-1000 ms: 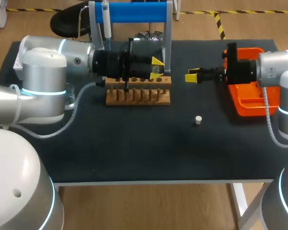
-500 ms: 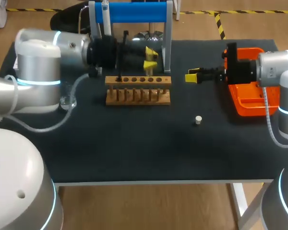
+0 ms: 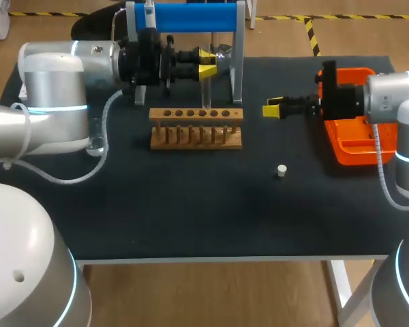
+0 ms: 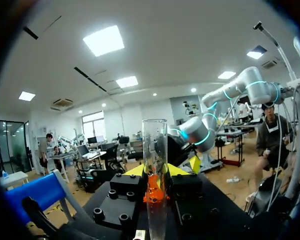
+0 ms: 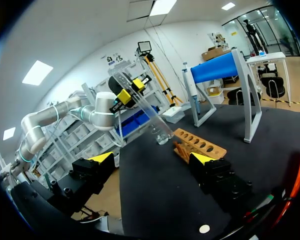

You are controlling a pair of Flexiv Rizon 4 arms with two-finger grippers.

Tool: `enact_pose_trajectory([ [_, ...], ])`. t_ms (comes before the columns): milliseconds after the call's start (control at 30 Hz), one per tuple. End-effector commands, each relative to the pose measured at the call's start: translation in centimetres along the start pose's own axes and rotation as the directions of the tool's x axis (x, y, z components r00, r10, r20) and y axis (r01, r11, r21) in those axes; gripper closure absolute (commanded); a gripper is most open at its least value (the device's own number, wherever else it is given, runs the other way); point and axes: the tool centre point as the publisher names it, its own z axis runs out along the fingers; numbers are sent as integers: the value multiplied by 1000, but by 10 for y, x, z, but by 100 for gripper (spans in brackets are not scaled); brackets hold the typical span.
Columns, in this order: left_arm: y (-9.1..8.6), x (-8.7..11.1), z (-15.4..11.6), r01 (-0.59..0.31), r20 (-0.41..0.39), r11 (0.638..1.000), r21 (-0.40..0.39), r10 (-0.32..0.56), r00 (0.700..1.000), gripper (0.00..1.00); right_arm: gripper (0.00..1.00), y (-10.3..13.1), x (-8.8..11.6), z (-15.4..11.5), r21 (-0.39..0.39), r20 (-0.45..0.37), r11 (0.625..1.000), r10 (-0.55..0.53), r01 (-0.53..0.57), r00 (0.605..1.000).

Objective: Invert the test tube, pick up the pipette, mount the tip to pipette, aspirate from beaker and dispense into the tube, eject the tip, return the pipette, and cap with the stopper.

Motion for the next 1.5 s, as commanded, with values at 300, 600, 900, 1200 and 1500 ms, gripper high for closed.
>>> enact_pose_trajectory([
  [300, 20, -30, 0, 89, -42, 996, -5, -89, 995, 100, 0, 0, 0, 0, 0, 1, 1000, 0, 0, 1000],
  [600, 25, -42, -4, 100, -26, 995, -27, -101, 995, 100, 0, 0, 0, 0, 0, 1, 1000, 0, 0, 1000],
  [900, 26, -43, -4, 96, -20, 995, -27, -97, 995, 100, 0, 0, 0, 0, 0, 1, 1000, 0, 0, 1000],
  [1200, 26, -43, -4, 96, -20, 995, -27, -97, 995, 100, 0, -1, -1, 2, 6, 24, 999, -38, 38, 999],
  [1500, 26, -43, -4, 96, -20, 995, -27, -97, 995, 100, 0, -18, -4, 32, 110, 145, 957, -282, 268, 948],
])
